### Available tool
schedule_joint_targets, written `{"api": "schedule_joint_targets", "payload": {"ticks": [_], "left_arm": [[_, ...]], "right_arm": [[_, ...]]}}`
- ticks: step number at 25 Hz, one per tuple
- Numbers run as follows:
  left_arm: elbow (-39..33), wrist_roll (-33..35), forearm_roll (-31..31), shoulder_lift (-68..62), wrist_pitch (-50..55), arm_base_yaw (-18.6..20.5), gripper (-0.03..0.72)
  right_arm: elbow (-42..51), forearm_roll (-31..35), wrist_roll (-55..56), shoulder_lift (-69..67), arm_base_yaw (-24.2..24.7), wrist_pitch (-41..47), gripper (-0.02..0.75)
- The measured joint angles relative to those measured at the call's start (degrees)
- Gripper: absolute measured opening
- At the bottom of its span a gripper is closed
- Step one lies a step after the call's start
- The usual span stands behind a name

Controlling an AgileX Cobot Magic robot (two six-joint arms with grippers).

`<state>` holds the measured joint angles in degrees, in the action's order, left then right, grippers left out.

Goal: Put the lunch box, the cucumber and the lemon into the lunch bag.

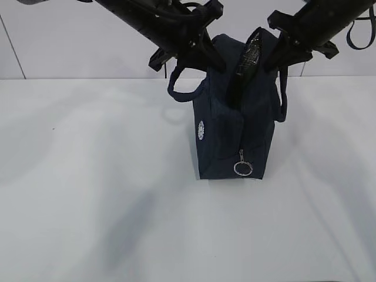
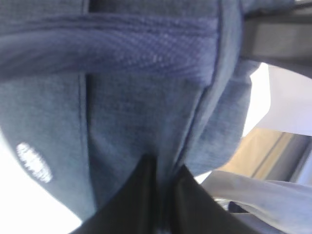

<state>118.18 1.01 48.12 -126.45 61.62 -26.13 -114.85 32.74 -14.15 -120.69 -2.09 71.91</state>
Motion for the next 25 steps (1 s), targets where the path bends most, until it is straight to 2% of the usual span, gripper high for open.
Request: {"api": "schedule_joint_targets", "payload": {"ticks": [5, 7, 9, 12, 15, 17, 20, 25], "left_arm": [[0.0, -3.0, -1.1, -2.7, 1.8, 0.0, 0.006], [0.0, -3.9, -1.8, -3.2, 2.2, 0.0, 0.036], [0.0, -4.0, -2.9, -3.2, 2.8, 0.0, 0.098], [0.0, -4.2, -4.4, -3.2, 3.2, 0.0, 0.244], [0.0, -4.2, -4.4, -3.2, 3.1, 0.0, 0.389], [0.0, -4.2, -4.5, -3.2, 2.9, 0.0, 0.442], [0.0, -4.4, -5.9, -3.0, 1.5, 0.0, 0.466], [0.0, -4.4, -13.5, 2.0, -1.1, 0.0, 0.47]], "right_arm": [[0.0, -1.6, 0.7, 0.0, -1.2, 0.2, 0.006], [0.0, -2.2, 0.7, 0.0, -1.9, 0.2, 0.011], [0.0, -2.2, 0.7, 0.0, -2.7, 0.1, 0.034], [0.0, -2.2, 0.7, 0.0, -3.3, -0.5, 0.125], [0.0, -2.1, 0.7, 0.0, -3.3, -0.6, 0.275], [0.0, -2.1, 0.7, 0.0, -3.3, -0.6, 0.361], [-0.3, -0.8, 0.7, 0.0, -3.3, -0.6, 0.403], [-0.3, 2.3, -0.5, 2.3, -3.3, -0.6, 0.414]]}}
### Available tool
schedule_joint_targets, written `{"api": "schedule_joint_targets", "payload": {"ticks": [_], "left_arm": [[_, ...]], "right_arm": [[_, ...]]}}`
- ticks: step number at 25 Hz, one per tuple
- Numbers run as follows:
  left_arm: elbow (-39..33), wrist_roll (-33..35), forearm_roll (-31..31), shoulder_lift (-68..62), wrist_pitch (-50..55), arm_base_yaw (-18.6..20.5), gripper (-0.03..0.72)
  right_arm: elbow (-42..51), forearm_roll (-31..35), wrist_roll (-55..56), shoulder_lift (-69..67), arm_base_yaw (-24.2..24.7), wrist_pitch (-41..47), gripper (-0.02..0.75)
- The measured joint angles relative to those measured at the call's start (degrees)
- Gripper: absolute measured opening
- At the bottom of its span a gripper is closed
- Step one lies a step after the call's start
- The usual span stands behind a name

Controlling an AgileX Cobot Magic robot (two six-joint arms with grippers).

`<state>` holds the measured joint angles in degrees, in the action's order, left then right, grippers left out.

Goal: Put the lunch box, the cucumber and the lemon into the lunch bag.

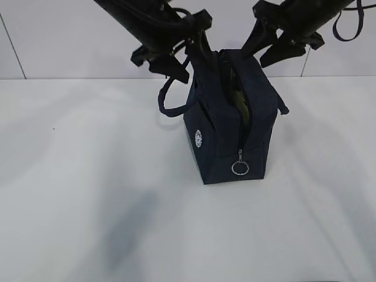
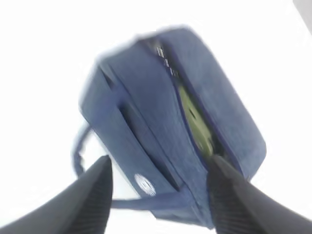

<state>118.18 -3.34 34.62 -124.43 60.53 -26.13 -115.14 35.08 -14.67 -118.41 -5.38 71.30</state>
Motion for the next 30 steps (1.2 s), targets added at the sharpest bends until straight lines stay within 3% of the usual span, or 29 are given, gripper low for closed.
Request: {"api": "schedule_joint_targets", "payload": {"ticks": [7, 15, 21, 30], "left_arm": [[0.0, 0.0, -14.1, 9.3, -2.5, 0.0, 0.442], [0.0, 0.0, -22.5, 21.6, -7.3, -1.2, 0.434], [0.0, 0.0, -32.0, 29.3, -7.6, -8.0, 0.433], [-6.0, 0.0, -33.5, 34.5, -8.0, -19.3, 0.417]], "right_arm": [[-0.1, 2.5, -2.0, 11.5, 0.0, -7.0, 0.414], [-0.1, 2.1, -6.2, 29.8, 0.0, -12.2, 0.414], [5.6, -0.6, -6.6, 44.2, 0.0, -12.7, 0.414], [30.2, -5.0, -6.8, 68.5, 0.0, -20.5, 0.414]]}}
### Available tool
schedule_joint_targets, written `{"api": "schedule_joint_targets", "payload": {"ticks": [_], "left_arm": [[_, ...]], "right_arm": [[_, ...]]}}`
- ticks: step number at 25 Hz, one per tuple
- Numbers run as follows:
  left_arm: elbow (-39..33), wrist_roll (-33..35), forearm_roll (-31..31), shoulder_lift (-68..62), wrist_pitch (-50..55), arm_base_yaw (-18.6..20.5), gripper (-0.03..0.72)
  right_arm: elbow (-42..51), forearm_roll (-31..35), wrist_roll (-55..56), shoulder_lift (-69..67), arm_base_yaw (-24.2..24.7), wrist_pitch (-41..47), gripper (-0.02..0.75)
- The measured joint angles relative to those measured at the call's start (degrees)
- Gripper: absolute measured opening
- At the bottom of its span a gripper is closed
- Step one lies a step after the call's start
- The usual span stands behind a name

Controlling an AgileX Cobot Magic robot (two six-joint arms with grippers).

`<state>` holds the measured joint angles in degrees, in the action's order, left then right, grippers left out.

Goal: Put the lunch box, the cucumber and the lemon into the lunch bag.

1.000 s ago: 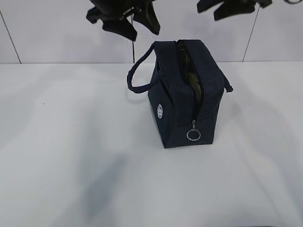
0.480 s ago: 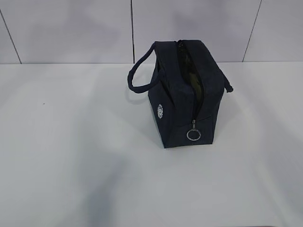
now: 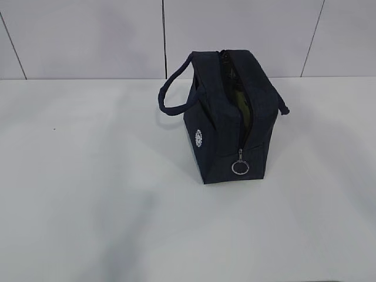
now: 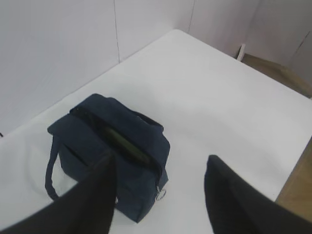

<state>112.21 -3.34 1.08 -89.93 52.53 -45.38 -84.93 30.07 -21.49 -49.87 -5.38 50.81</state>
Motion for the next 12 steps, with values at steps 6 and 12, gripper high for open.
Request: {"api": "schedule_joint_targets", "payload": {"ticks": [6, 12], "left_arm": [[-11.0, -0.1, 0.0, 4.5, -1.1, -1.9, 0.412], [-29.5, -0.5, 1.8, 15.7, -9.3, -2.0, 0.404]], "right_arm": [[14.5, -1.9, 0.0, 12.5, 0.0, -1.5, 0.414], [27.8, -1.5, 0.7, 17.5, 0.0, -0.7, 0.414]]}}
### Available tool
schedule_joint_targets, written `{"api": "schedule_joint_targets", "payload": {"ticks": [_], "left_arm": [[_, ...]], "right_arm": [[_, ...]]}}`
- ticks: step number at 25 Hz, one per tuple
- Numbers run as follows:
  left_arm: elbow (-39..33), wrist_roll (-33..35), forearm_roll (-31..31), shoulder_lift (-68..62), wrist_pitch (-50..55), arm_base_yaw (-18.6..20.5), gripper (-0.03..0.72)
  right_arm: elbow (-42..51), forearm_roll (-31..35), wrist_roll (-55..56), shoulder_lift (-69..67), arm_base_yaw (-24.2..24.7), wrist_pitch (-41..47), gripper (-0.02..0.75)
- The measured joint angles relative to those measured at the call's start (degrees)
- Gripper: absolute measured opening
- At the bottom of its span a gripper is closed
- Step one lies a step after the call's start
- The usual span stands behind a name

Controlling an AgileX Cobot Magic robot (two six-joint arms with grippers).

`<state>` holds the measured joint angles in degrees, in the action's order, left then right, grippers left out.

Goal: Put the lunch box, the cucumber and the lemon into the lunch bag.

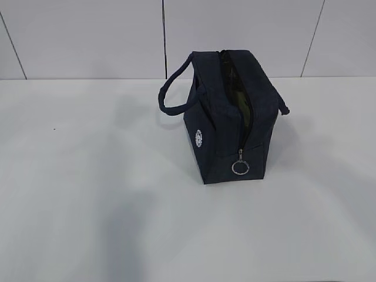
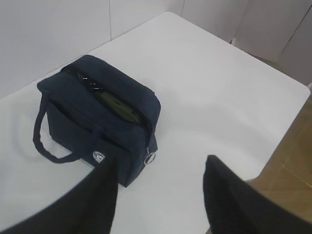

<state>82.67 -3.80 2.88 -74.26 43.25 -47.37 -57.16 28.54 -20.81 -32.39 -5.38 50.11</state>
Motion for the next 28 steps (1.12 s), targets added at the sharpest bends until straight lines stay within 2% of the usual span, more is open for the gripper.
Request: {"api": "schedule_joint_targets", "payload": {"ticks": [5, 12, 18, 24, 28], "left_arm": [[-15.3, 0.0, 0.7, 11.1, -5.6, 0.0, 0.394], [-27.7, 0.0, 1.0, 21.2, -6.1, 0.0, 0.386], [-34.7, 0.0, 3.7, 26.3, -6.8, 0.0, 0.383], [-38.4, -0.1, 4.6, 29.3, -6.9, 0.0, 0.375], [-38.6, -0.1, 4.6, 29.5, -7.0, 0.0, 0.372]], "right_arm": [[6.5, 0.1, 0.0, 0.3, 0.0, 0.3, 0.414], [10.6, 1.5, 0.2, 0.2, 0.0, -1.1, 0.414], [10.6, 9.3, -2.4, -5.4, 0.0, -1.1, 0.414], [10.6, 21.6, -16.6, -16.3, 0.0, 2.4, 0.414], [10.6, 26.5, -25.2, -23.3, 0.0, 4.5, 0.414]]}}
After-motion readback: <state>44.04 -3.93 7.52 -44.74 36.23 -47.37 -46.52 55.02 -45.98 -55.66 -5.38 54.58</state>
